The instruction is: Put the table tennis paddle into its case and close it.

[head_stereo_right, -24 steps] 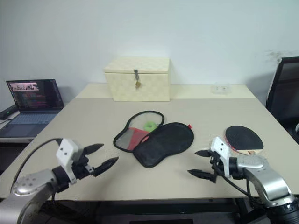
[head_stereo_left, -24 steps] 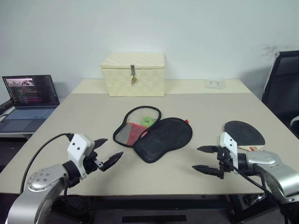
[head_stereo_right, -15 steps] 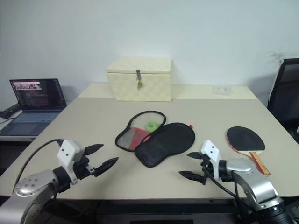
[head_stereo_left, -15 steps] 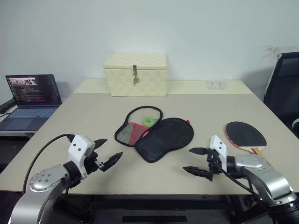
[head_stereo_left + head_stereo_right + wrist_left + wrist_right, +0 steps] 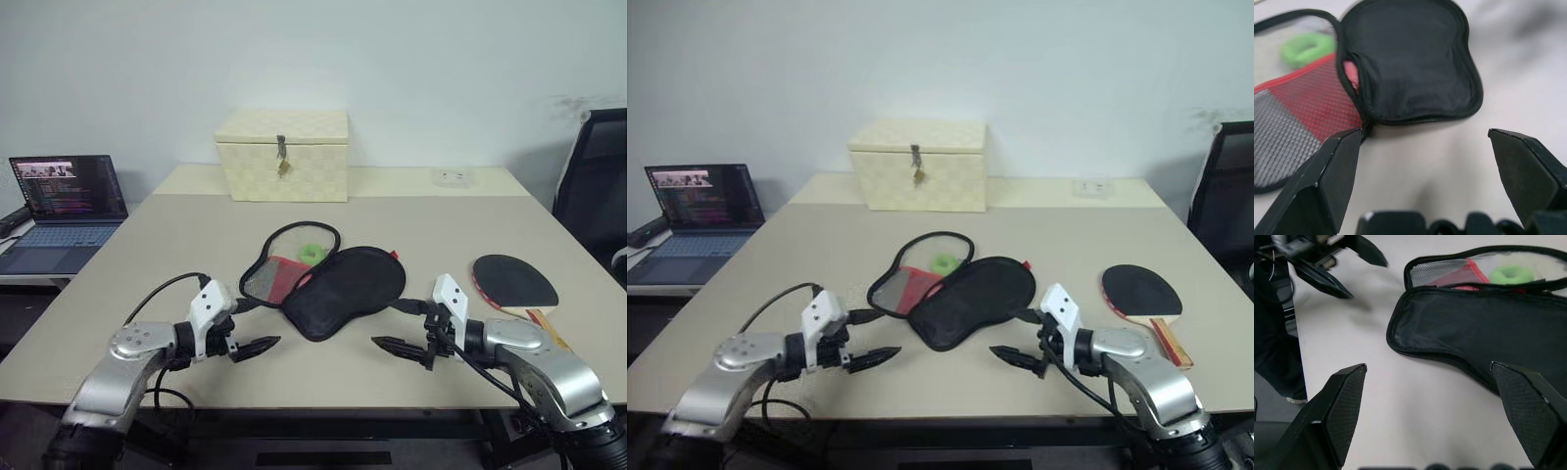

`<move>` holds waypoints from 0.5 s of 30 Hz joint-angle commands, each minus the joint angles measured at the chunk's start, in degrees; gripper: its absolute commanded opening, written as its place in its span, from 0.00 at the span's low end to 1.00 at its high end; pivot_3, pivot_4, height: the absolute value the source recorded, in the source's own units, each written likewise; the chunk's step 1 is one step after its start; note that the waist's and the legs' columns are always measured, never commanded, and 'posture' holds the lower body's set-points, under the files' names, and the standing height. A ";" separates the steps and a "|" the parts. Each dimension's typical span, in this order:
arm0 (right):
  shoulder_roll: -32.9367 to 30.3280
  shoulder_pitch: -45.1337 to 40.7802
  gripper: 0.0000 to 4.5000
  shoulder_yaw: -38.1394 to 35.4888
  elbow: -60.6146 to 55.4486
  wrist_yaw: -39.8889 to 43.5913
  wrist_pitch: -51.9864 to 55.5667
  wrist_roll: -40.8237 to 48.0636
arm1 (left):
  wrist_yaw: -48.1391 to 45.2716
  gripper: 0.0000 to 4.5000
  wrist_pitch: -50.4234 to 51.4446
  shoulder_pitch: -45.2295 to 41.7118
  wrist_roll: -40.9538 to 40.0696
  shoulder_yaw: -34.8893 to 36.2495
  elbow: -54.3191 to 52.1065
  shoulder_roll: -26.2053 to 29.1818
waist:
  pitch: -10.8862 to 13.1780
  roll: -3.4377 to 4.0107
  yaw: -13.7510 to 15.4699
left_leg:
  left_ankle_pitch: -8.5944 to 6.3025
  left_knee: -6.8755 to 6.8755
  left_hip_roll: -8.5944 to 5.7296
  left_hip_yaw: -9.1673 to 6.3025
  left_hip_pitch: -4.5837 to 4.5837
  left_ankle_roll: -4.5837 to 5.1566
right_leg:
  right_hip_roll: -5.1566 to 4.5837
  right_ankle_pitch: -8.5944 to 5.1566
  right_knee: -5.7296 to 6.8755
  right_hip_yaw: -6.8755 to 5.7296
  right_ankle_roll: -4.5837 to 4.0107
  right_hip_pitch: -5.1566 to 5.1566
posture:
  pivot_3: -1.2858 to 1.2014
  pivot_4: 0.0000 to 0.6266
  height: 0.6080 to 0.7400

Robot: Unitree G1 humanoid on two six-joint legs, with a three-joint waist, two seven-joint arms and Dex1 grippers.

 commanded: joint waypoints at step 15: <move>5.80 0.10 0.99 2.29 -4.41 -8.28 3.52 -0.16 | -9.36 1.00 -13.03 -11.30 4.65 -4.59 15.97 -4.87 | 0.00 -0.01 -0.27 | -0.01 0.01 0.02 0.03 -0.12 0.02 | 0.12 0.03 0.11 0.02 0.00 -0.20 | 0.52 0.24 1.00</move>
